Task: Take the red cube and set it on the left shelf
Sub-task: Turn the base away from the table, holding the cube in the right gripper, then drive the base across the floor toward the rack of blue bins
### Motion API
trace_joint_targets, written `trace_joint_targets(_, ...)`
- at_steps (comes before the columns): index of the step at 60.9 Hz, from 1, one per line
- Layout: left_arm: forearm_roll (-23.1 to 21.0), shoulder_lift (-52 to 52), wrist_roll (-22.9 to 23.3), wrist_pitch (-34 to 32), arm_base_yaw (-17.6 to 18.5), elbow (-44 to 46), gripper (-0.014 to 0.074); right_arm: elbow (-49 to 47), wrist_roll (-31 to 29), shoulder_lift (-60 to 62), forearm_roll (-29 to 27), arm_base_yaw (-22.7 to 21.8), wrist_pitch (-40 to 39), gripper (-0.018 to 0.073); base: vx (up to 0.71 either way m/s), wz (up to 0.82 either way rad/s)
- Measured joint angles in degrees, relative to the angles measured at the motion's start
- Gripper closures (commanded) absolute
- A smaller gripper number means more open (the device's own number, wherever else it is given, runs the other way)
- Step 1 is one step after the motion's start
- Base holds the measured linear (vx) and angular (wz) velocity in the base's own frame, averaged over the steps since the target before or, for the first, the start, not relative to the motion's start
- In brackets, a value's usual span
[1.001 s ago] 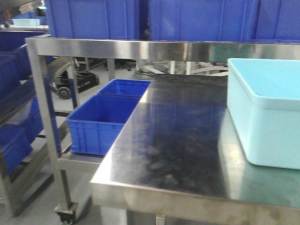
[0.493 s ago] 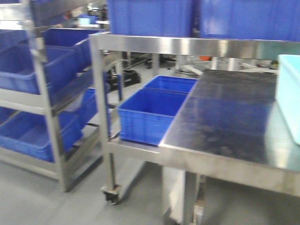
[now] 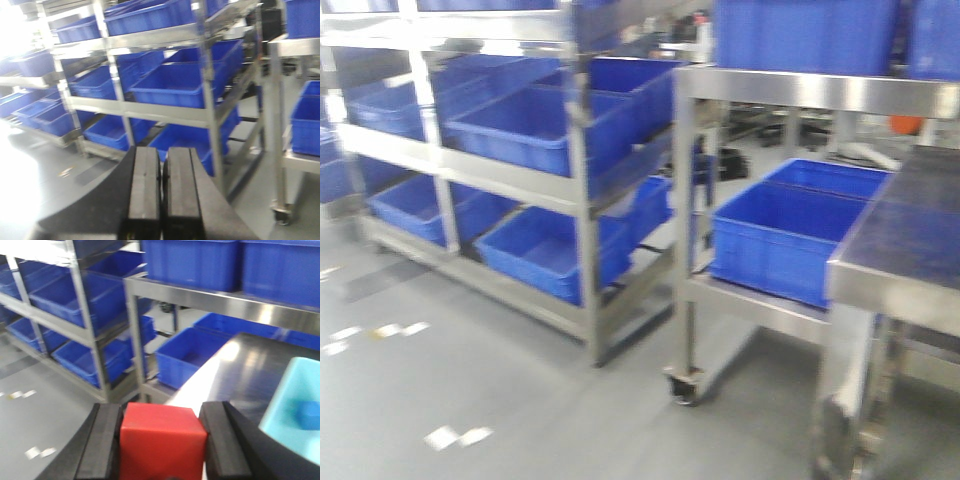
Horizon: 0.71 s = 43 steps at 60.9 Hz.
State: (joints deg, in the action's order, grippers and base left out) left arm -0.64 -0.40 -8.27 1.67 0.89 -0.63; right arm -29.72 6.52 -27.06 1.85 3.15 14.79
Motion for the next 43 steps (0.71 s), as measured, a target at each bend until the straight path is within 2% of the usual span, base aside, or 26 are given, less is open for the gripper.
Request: trace_joint_targets(43,0.0,0.0,0.0,0.0,0.0,0.0,0.0491,0.0,0.0,0.0,0.0,0.0,0.0,0.0502,-0.18,0.55)
